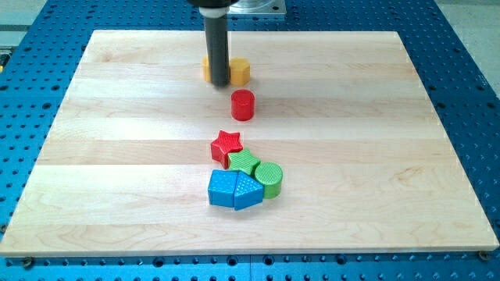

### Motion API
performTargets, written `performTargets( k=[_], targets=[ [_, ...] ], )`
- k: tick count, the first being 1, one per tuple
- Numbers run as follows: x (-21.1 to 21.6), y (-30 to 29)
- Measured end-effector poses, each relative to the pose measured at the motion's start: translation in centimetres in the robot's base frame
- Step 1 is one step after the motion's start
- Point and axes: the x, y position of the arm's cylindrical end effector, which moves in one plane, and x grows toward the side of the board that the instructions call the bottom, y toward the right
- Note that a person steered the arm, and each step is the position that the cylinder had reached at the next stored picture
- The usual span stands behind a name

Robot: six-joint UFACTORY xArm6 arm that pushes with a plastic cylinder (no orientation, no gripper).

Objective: Place the hexagon at the top center of the board

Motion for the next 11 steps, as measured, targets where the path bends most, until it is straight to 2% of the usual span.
performTargets(
  k=[1, 2, 3, 4, 5, 6, 7, 10, 11],
  targets=[
    [-2.2, 2.1],
    [-1.6, 1.0],
    [5.8, -1.6],
    [3.2, 3.7],
    [-1.5, 5.7],
    [0.5, 5.7],
    [2.6, 9.7],
    [-5.5, 10.9],
    [-1.7, 8.9]
  ],
)
